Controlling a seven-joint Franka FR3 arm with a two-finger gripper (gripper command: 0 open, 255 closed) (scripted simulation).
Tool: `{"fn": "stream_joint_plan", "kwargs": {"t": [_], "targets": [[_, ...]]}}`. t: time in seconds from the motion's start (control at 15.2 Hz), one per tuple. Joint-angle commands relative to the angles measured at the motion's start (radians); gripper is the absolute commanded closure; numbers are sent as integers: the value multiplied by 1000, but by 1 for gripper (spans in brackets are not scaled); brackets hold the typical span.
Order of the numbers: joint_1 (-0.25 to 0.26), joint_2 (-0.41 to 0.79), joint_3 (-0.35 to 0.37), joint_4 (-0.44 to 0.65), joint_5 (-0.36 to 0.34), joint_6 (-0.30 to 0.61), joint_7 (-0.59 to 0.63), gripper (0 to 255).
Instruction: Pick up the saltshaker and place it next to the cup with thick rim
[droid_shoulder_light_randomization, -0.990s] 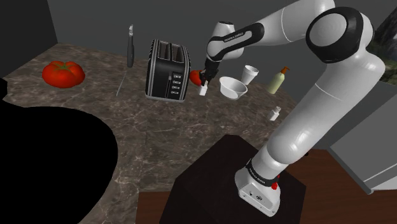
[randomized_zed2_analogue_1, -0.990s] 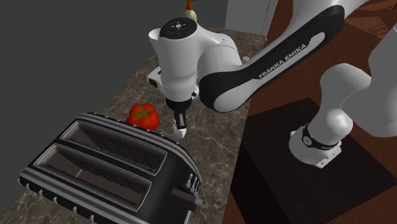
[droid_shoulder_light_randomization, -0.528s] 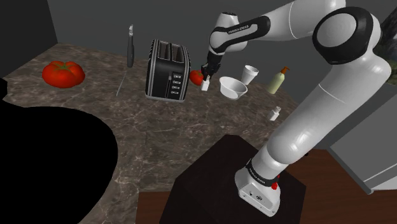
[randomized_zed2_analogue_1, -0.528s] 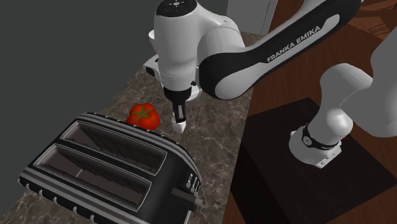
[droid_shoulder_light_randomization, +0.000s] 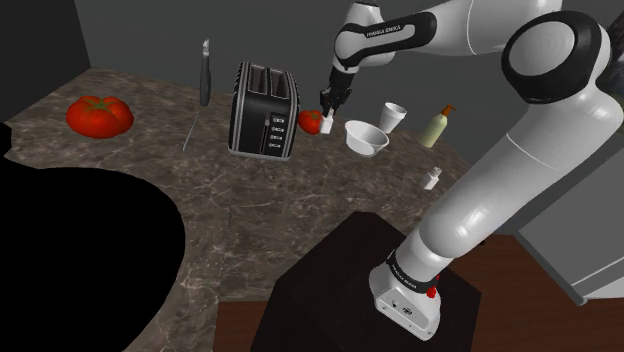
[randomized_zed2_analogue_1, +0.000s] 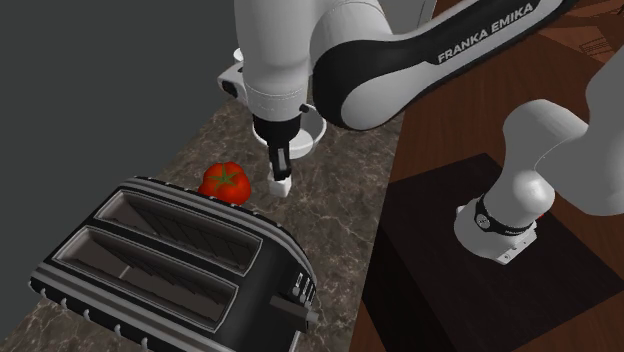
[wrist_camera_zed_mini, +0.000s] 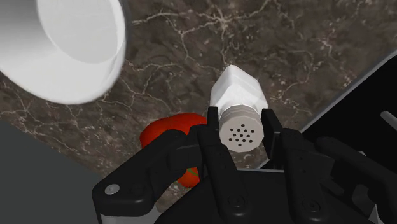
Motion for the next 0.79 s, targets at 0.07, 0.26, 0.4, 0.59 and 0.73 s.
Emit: {"fn": "stream_joint_plan", "kwargs": {"t": [0.07, 0.26, 0.4, 0.59, 0.73], "targets": [[1, -10, 1, 31, 1, -42, -3, 255], [2, -20, 3, 61, 1, -81, -5, 255], [2, -26, 3, 82, 1, -108, -7, 255], [3, -32, 4, 116, 2, -148, -10, 255], [3, -36, 5, 139, 3, -174, -12, 255]]}}
